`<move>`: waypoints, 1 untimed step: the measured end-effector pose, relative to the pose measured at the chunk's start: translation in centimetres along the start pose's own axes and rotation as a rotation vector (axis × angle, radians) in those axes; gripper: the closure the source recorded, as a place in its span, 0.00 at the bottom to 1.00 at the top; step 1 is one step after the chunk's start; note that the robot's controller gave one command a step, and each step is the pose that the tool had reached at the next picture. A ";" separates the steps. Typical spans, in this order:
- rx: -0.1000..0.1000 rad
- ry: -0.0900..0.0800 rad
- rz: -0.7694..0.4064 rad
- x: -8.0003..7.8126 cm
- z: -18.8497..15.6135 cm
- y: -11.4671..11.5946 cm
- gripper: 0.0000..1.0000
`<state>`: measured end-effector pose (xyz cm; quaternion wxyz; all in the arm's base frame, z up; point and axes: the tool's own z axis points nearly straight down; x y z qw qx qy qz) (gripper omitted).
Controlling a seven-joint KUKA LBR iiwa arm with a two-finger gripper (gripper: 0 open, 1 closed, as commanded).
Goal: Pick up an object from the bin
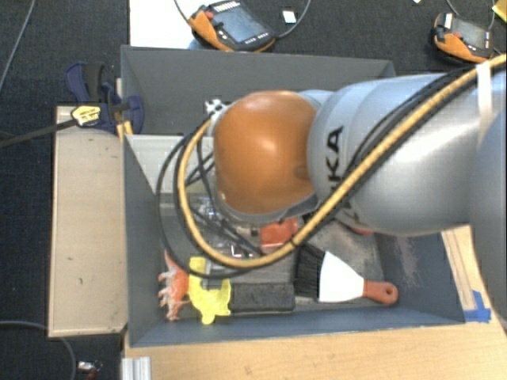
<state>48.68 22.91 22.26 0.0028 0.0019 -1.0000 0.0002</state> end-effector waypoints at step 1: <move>-0.002 -0.007 0.008 -0.2 -0.4 -0.1 0.00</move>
Offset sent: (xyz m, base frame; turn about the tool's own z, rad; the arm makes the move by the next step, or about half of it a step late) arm 0.0072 -0.0299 -0.1526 -0.2013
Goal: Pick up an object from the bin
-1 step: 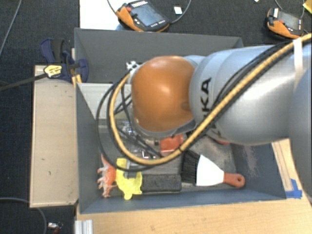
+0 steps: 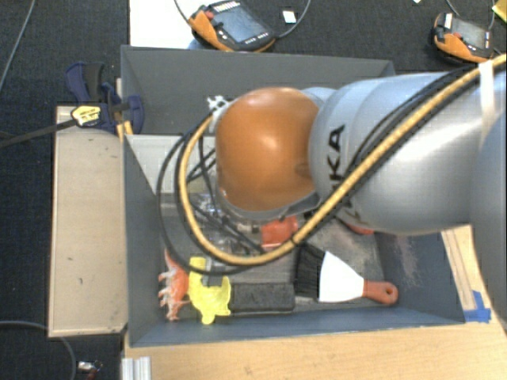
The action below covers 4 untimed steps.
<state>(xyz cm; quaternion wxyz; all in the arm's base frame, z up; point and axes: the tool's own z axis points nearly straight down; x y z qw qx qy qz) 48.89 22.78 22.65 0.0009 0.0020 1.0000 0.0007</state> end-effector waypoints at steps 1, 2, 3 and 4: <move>-0.002 -0.006 -0.205 -0.7 15.1 -2.7 0.00; -0.004 -0.015 -0.572 0.1 7.3 2.2 0.00; -0.001 -0.012 -0.237 -0.7 15.2 -2.3 0.00; 0.013 -0.016 -0.922 -3.0 15.4 0.4 0.00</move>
Offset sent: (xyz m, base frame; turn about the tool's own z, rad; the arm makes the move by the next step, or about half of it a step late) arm -0.0019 0.0206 -0.0754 -0.5724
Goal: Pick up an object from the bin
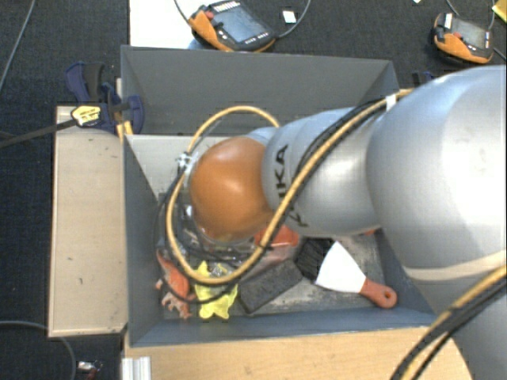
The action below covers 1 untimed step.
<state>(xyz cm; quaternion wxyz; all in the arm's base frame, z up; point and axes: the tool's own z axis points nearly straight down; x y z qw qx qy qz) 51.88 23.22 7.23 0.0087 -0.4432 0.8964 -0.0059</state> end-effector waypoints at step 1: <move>-0.008 -0.006 0.563 2.4 -0.4 0.0 1.00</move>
Offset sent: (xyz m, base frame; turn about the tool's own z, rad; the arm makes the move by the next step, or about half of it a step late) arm 0.0000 0.0000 0.0000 0.0000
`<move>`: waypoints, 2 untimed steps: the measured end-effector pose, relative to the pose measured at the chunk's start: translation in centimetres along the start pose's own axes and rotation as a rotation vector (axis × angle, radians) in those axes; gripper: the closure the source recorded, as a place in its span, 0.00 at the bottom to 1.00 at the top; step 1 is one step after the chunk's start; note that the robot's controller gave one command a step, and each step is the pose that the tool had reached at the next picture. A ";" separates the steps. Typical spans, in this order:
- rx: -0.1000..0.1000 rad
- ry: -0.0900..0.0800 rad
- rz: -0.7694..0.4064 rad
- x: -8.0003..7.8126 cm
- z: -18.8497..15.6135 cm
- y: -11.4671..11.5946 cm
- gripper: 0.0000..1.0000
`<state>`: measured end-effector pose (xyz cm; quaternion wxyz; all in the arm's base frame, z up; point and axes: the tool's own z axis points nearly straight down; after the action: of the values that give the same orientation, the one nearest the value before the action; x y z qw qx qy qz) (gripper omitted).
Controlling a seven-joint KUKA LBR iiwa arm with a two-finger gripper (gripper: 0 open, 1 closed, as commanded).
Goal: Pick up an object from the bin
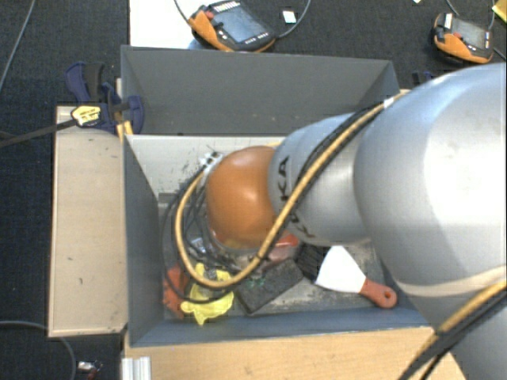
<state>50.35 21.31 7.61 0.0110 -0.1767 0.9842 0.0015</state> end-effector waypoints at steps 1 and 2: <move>0.000 0.002 0.113 0.6 0.0 -0.4 1.00; 0.001 0.001 0.109 0.7 -0.1 -0.7 1.00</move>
Offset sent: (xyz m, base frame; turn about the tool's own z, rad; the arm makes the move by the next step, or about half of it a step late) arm -0.0024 -0.0033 0.0012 0.0926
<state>49.93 20.41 7.68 0.0103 -0.1228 0.9924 0.0017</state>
